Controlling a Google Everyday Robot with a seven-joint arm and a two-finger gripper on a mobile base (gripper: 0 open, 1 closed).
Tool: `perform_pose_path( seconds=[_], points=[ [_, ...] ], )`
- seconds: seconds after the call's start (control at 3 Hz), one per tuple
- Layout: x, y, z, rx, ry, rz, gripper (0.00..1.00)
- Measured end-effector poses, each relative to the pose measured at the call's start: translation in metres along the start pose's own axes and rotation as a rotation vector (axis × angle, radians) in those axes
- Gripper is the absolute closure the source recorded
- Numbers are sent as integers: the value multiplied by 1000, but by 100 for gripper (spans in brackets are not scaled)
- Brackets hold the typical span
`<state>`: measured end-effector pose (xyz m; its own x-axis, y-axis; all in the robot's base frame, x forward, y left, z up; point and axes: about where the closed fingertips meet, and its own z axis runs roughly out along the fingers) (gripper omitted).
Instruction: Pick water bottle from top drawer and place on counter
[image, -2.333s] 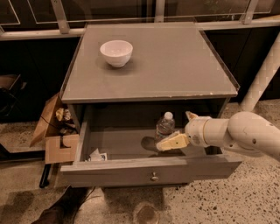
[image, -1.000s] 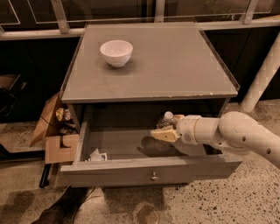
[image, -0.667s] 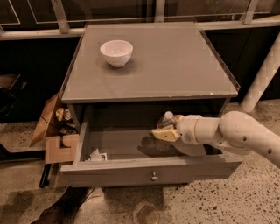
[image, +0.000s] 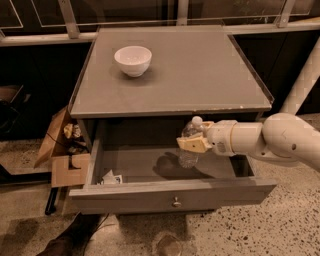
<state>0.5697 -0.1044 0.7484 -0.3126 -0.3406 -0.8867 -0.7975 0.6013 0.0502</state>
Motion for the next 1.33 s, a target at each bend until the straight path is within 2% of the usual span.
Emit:
perform_pose_path(
  seconds=[0.33,0.67,1.0,1.33],
  points=[
    [-44,9,-24,-50,4,-3,100],
    [-115,18,-50,-89,37,-24,100],
    [-115,18,-50,-89,37,-25,100],
    [-121,14,-52,-62,46,11,100]
  ],
)
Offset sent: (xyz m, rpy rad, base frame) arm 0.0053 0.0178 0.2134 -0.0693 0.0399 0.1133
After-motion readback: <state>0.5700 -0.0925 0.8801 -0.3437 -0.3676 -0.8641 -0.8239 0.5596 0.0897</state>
